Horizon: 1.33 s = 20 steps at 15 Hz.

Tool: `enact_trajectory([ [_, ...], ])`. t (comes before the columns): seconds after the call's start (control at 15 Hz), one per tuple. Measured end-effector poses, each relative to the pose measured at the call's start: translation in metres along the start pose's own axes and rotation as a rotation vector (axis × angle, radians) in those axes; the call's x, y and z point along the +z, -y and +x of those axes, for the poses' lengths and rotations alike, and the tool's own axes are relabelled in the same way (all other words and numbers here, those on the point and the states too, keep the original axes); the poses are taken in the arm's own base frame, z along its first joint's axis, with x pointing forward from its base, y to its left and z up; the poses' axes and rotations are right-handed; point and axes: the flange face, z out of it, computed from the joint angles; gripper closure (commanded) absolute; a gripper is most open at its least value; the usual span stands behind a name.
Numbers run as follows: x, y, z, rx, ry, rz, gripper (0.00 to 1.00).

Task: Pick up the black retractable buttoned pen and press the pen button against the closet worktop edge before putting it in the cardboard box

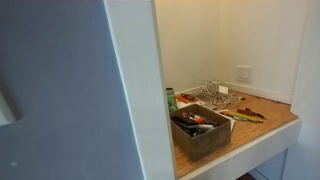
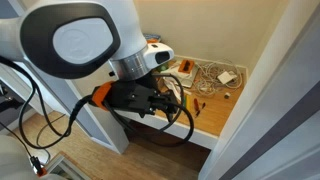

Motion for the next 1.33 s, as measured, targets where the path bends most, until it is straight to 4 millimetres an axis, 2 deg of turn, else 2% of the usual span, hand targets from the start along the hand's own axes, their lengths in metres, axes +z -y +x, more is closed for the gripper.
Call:
enact_trajectory([
  [0.8,0.003,-0.002,0.001,0.013,-0.006,0.008,0.0],
  [1.0,0.017,-0.016,0.011,0.085,-0.048,0.023,0.0],
  [1.33,0.061,-0.043,0.046,0.217,-0.11,0.066,0.0],
])
